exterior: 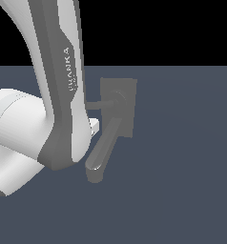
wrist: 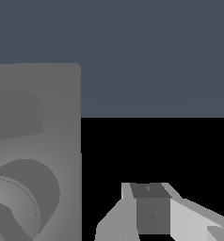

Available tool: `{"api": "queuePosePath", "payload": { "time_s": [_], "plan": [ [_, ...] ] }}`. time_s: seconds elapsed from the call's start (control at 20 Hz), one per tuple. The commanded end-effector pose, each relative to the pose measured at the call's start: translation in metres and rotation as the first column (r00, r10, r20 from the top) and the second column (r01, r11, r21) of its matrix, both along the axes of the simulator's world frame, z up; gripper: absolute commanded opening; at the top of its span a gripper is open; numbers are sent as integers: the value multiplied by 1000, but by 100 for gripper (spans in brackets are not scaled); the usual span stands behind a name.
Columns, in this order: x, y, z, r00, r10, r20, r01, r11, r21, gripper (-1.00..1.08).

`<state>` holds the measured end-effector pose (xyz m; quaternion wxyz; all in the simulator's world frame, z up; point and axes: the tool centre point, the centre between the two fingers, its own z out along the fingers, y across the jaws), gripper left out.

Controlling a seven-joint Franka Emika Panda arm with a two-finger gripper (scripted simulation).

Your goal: Turn on the faucet by rotating a designated handle.

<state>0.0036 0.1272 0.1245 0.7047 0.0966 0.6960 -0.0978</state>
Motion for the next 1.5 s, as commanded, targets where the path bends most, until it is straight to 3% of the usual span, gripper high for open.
{"api": "queuePosePath", "payload": {
  "time_s": [0.0, 0.45, 1.25, 1.45],
  "plan": [
    [-1, 3, -4, 1000, 17, -7, -17, 1000, -7, -100],
    [-2, 1, -10, 1000, 21, -19, -21, 1000, -22, -100],
    [1, 10, 56, 1000, 21, -19, -22, 1000, -22, -100],
    [-1, 3, 53, 999, 15, -31, -16, 1000, -27, -100]
  ]
}}
